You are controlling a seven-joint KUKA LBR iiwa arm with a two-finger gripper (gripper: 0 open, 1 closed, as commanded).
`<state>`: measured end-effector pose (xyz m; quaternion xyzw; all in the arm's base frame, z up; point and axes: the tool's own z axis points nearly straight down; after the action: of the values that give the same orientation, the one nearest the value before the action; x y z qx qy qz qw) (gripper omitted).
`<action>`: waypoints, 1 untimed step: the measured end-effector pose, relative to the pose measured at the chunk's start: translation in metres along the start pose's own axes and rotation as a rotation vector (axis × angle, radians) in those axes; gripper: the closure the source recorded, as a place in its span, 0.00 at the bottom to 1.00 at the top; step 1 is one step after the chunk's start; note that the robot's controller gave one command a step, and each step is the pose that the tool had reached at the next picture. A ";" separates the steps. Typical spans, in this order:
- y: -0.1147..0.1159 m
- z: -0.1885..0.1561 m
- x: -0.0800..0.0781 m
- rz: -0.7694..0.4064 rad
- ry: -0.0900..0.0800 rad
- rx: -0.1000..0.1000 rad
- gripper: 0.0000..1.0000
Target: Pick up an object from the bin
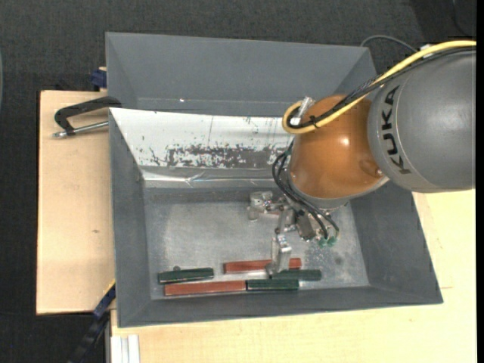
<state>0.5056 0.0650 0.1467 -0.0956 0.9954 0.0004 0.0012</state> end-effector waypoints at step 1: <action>-0.003 0.020 0.007 -0.108 0.004 -0.001 0.00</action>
Offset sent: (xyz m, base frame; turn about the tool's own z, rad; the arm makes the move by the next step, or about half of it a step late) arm -0.0115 0.0074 -0.0069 -0.1784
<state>0.4989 0.0608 0.1266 -0.1489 0.9888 0.0004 -0.0006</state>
